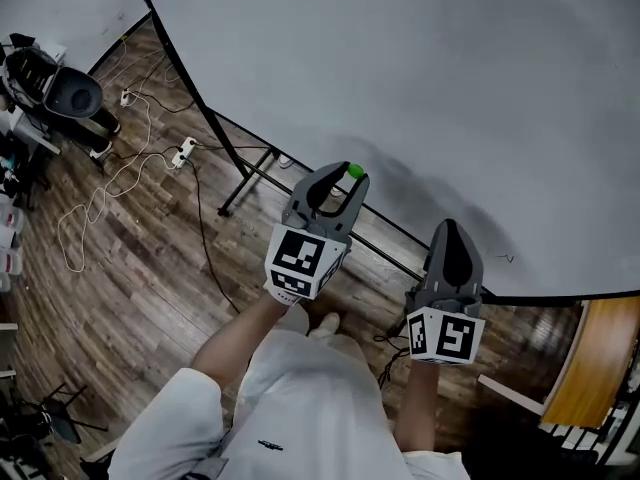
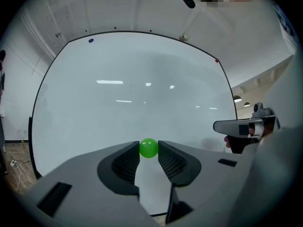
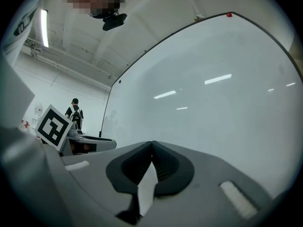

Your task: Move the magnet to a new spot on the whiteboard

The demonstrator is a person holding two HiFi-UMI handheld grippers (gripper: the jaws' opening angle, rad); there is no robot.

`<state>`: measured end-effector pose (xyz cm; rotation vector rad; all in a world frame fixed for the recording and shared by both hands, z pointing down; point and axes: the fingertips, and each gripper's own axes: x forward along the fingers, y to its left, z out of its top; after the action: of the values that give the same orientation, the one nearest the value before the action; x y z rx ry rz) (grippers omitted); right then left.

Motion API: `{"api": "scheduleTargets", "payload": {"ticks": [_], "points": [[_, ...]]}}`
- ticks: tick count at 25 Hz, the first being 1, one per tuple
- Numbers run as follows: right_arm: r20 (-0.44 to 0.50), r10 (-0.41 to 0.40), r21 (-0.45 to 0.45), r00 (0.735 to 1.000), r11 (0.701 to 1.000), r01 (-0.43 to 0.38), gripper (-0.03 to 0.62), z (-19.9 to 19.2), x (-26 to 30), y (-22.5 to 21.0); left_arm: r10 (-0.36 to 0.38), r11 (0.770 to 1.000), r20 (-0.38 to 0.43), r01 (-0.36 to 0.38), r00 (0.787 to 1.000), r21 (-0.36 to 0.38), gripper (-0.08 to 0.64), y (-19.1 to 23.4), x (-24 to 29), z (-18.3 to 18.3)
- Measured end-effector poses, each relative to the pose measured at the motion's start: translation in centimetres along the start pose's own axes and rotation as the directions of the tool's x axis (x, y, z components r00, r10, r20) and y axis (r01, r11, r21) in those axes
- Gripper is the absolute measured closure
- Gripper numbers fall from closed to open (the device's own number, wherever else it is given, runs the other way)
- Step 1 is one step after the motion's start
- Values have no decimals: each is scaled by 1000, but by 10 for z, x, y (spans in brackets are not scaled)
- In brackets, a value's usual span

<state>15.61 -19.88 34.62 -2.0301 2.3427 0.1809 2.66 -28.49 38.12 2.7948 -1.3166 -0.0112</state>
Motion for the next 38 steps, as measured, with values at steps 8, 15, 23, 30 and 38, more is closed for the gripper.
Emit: {"api": "scheduleTargets", "payload": {"ticks": [8, 15, 23, 30, 38], "points": [[-40, 14, -16, 999, 1000, -15, 586, -40, 13, 11, -10, 1000, -4, 10, 1000, -18, 437, 9, 19, -42], [-67, 16, -11, 998, 1000, -17, 586, -62, 22, 12, 3, 1000, -4, -3, 1000, -16, 437, 13, 37, -65], [-77, 4, -3, 997, 1000, -4, 586, -78, 38, 11, 13, 1000, -23, -14, 1000, -15, 437, 21, 55, -87], [-90, -21, 13, 996, 1000, 22, 586, -91, 43, 3, 13, 1000, -25, -13, 1000, -12, 437, 23, 66, -94], [-99, -31, 23, 995, 999, 34, 586, -104, 46, -3, 21, 1000, -28, -22, 999, -13, 437, 22, 79, -106]]}}
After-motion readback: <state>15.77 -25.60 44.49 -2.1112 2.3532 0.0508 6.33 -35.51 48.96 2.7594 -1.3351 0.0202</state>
